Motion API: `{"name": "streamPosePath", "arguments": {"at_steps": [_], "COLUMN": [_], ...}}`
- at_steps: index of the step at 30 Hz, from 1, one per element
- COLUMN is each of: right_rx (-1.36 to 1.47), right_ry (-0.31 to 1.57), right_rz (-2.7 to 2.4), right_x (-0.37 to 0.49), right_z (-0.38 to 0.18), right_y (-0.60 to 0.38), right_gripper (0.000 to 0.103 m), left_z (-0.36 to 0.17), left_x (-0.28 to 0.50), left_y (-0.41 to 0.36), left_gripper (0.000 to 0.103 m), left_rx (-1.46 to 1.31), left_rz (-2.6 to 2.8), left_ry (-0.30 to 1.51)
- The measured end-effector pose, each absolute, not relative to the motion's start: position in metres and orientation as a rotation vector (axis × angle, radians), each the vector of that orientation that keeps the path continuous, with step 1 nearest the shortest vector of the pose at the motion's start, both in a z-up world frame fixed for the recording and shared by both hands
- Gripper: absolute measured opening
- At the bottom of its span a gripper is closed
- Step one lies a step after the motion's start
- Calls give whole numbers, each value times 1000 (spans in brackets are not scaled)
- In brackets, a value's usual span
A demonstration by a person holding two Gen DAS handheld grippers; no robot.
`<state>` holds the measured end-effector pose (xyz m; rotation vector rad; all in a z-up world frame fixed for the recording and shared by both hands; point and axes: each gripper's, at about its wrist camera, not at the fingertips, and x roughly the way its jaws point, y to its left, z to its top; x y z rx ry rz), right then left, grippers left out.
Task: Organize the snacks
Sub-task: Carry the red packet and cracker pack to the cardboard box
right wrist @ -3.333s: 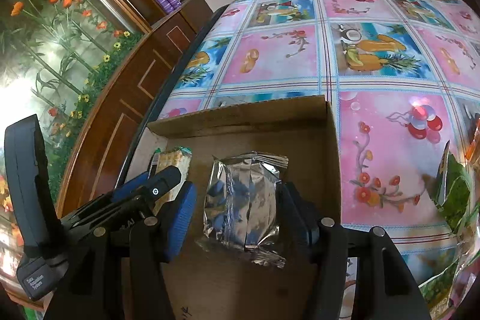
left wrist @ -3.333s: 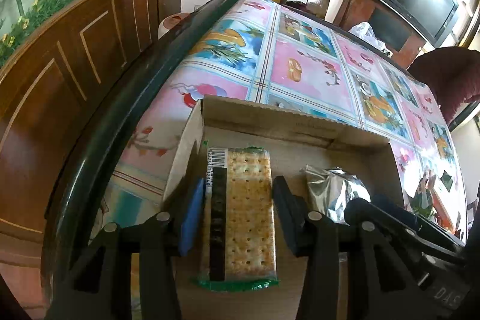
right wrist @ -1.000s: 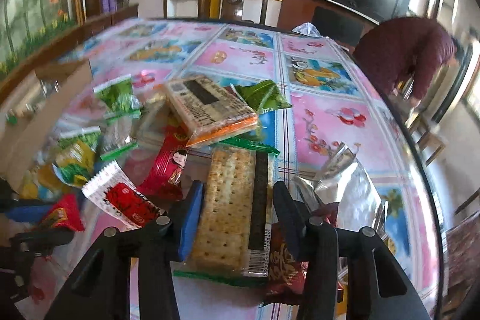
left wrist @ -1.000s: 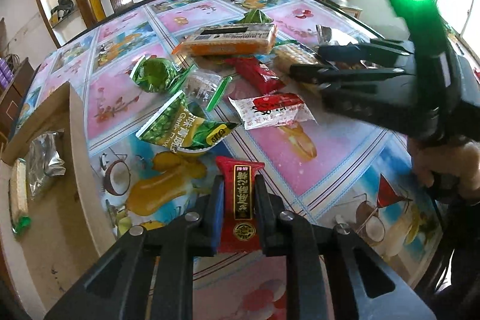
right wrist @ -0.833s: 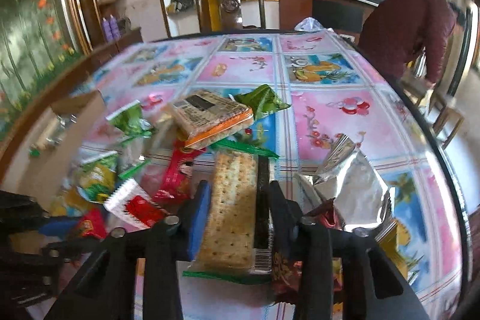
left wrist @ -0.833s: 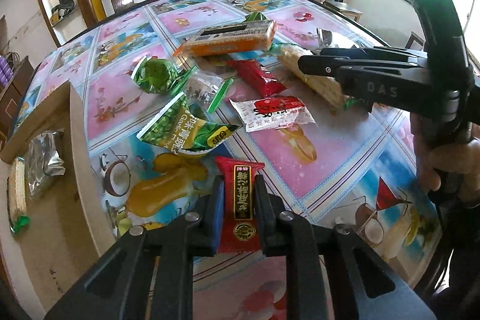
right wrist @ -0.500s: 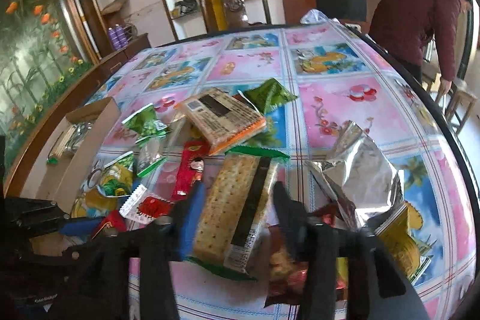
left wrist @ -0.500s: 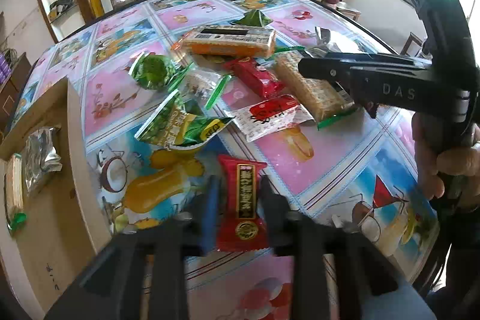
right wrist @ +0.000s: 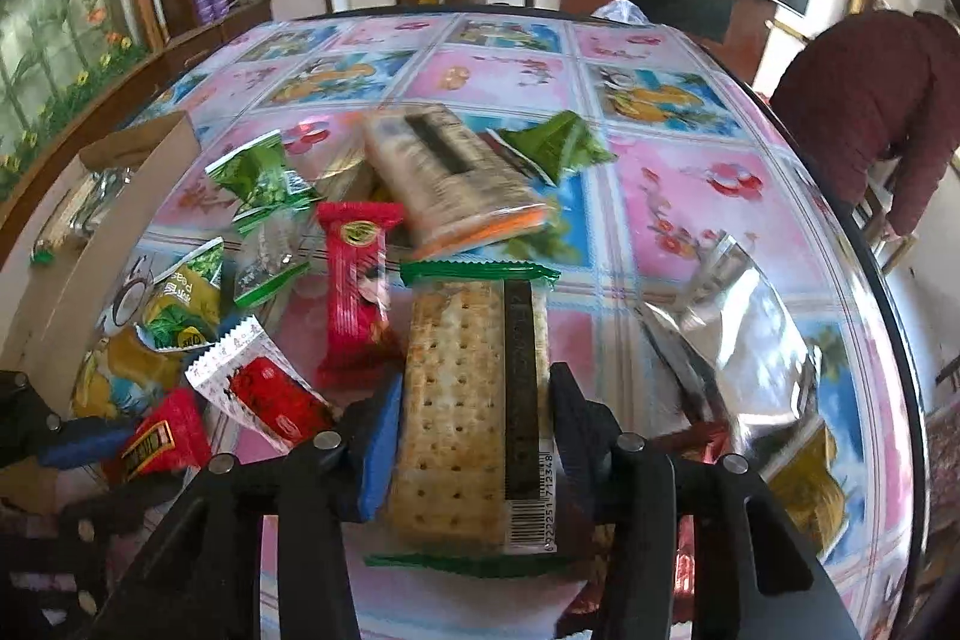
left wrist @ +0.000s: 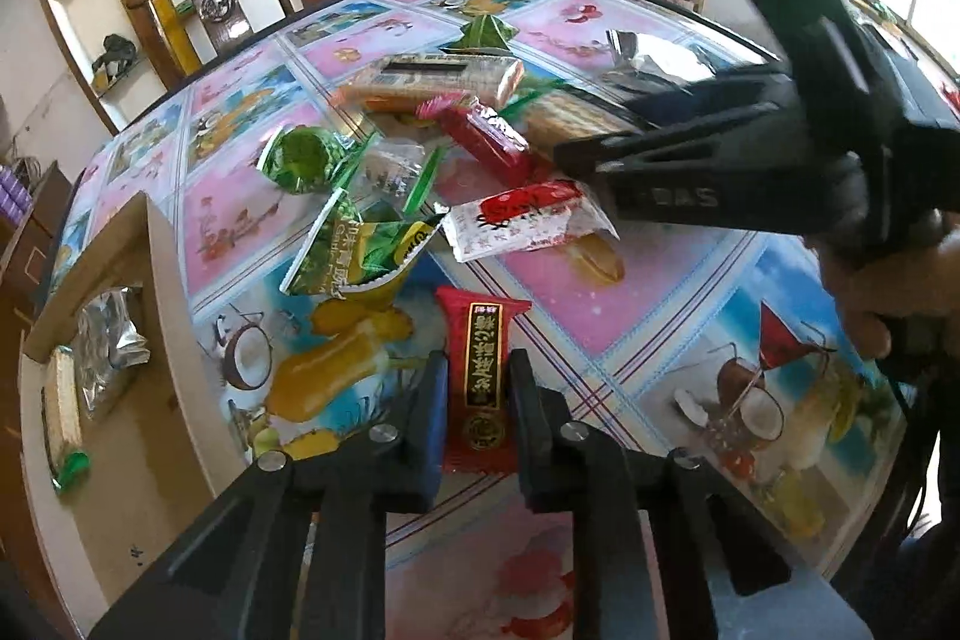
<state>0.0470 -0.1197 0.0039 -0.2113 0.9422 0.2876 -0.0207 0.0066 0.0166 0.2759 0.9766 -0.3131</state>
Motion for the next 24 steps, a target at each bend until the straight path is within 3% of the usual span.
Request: {"name": "streamPosePath", "arguments": {"at_steps": [10, 24], "right_rx": [-59, -48], "right_ry": [812, 819], "right_rz": [349, 506], "right_x": [9, -13], "right_z": [39, 49], "right_y": [-144, -88], "right_gripper": [50, 50], "left_z": [29, 56], "left_x": [-16, -5], "left_y": [20, 72], "left_gripper": [17, 17], "left_rx": [145, -40], "left_rz": [-331, -289], "left_ry": [946, 901]}}
